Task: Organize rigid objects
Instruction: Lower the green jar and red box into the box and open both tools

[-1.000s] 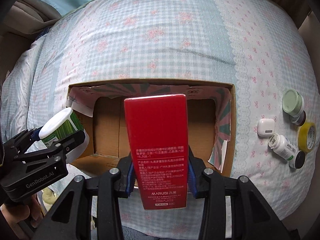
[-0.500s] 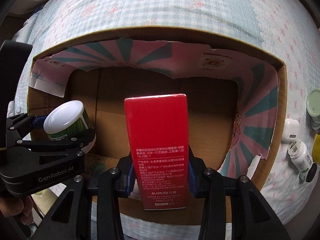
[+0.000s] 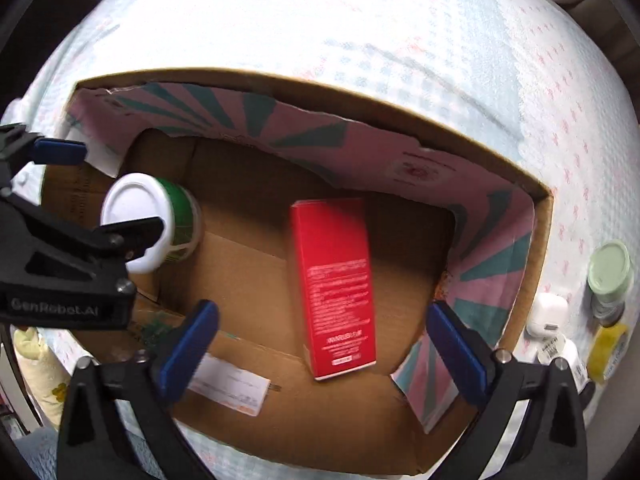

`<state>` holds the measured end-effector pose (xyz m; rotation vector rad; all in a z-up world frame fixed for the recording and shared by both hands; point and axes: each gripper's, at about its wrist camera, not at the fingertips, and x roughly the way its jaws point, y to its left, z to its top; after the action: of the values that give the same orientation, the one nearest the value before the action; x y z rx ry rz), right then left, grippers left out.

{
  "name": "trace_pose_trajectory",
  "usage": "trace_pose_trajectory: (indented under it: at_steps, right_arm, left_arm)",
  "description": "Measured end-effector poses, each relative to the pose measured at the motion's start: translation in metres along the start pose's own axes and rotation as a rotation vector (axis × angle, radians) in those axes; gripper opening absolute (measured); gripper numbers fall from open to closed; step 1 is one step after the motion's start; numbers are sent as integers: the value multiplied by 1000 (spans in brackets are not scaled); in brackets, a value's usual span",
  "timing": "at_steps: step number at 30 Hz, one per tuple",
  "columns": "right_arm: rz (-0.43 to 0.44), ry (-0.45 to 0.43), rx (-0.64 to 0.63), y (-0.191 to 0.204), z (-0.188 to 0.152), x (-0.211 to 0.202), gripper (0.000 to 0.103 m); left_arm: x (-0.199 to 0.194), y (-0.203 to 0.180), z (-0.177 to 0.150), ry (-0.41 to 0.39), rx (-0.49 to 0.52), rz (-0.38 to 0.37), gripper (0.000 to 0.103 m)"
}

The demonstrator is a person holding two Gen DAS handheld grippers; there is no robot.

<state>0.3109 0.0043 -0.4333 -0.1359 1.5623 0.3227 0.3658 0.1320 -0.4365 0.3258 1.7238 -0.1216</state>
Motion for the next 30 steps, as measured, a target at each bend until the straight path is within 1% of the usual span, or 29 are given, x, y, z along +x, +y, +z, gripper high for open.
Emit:
trace_pose_trajectory:
  at_steps: [5,7,11,16,17,18,19,20,23,25,28,30]
  right_arm:
    - [10,-36,32,-4,-16,-11,103]
    - [13,-56,46,-7,-15,-19,103]
    - [3,-63,28,-3,-19,-31,103]
    - [-9,-87,50,5,-29,-54,103]
    - [-22,-91,51,7,-31,-58,103]
    - [-38,-92,50,10,-22,-67,103]
    - [-54,-93,48,18,-22,-78,103]
    - [-63,-100,51,19,-25,-85,103]
    - [-55,-121,85,17,-38,-104,103]
    - [-50,-128,111,19,-41,-114,103]
    - [-54,-150,148,20,-51,-126,103]
    - [-56,-174,179,17,-60,-141,103]
  left_arm:
    - [-8,5,-11,-8,-16,-13,103]
    - [-13,5,-18,-16,-22,-7,103]
    - [-30,10,-31,-46,-35,0,103]
    - [-56,14,-50,-103,-42,21,103]
    - [-62,16,-54,-113,-50,21,103]
    - [-69,18,-58,-124,-57,17,103]
    - [-76,20,-61,-138,-62,15,103]
    - [-82,21,-68,-151,-66,15,103]
    - [-98,23,-87,-191,-69,25,103]
    - [-105,28,-109,-210,-82,36,103]
    - [-123,27,-121,-258,-101,20,103]
    - [-138,19,-131,-299,-80,33,103]
